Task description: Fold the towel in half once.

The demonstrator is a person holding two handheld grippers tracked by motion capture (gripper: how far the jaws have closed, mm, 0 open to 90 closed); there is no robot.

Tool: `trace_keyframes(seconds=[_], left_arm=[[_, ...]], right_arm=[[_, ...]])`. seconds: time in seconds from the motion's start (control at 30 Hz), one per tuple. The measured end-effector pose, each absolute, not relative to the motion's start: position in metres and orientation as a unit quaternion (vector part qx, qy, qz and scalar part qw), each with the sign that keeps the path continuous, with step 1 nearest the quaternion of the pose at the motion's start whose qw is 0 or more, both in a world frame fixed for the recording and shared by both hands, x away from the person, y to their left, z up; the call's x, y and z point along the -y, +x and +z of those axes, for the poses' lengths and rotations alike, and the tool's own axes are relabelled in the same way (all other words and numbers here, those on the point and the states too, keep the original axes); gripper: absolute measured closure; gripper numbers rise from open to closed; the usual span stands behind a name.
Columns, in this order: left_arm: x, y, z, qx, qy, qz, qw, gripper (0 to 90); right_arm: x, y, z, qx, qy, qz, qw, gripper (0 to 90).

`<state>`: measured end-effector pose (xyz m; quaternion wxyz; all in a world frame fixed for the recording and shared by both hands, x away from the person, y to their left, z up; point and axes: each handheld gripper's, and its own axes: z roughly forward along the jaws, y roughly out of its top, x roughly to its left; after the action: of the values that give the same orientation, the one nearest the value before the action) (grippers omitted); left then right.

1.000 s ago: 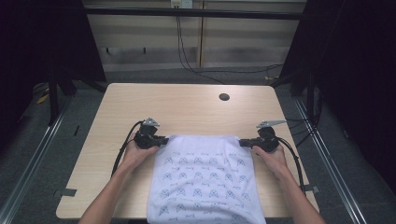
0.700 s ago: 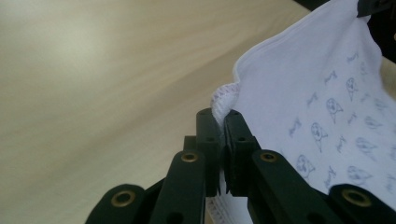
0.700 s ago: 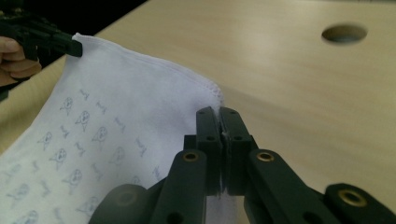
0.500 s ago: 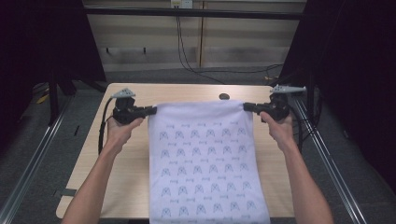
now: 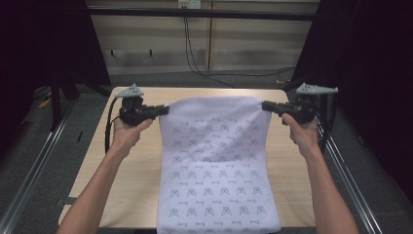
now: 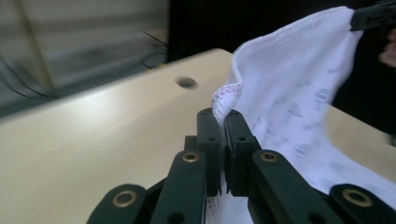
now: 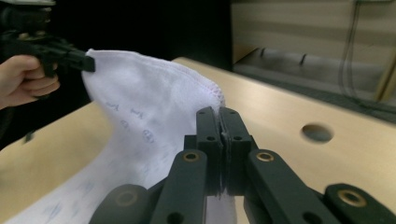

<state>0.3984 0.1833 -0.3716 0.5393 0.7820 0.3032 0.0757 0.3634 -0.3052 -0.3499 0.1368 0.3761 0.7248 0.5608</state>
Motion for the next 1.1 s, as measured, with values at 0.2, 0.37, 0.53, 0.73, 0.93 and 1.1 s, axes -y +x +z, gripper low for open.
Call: trace_keyframes(seconds=[0.2,0.37,0.53,0.73,0.93,1.1], left_arm=[[-0.197,0.34,-0.393,-0.282,0.799,0.048,0.529,87.0],[-0.201,0.29,-0.409,-0.278,0.806,0.039,0.522,87.0],[-0.204,0.257,-0.444,-0.288,0.815,-0.007,0.503,87.0],[-0.205,0.235,-0.472,-0.29,0.837,-0.045,0.463,86.7],[-0.191,0.234,-0.497,-0.286,0.87,-0.075,0.395,86.7],[-0.191,0.237,-0.497,-0.289,0.87,-0.06,0.394,87.0]], right_arm=[[0.313,0.31,-0.382,-0.744,0.369,0.547,0.106,88.3],[0.31,0.261,-0.398,-0.761,0.354,0.538,0.078,88.4],[0.305,0.221,-0.427,-0.78,0.362,0.508,0.05,88.4],[0.305,0.199,-0.457,-0.796,0.379,0.472,0.006,88.3],[0.291,0.196,-0.48,-0.833,0.38,0.401,-0.01,88.4],[0.285,0.199,-0.491,-0.845,0.39,0.366,-0.022,88.7]])
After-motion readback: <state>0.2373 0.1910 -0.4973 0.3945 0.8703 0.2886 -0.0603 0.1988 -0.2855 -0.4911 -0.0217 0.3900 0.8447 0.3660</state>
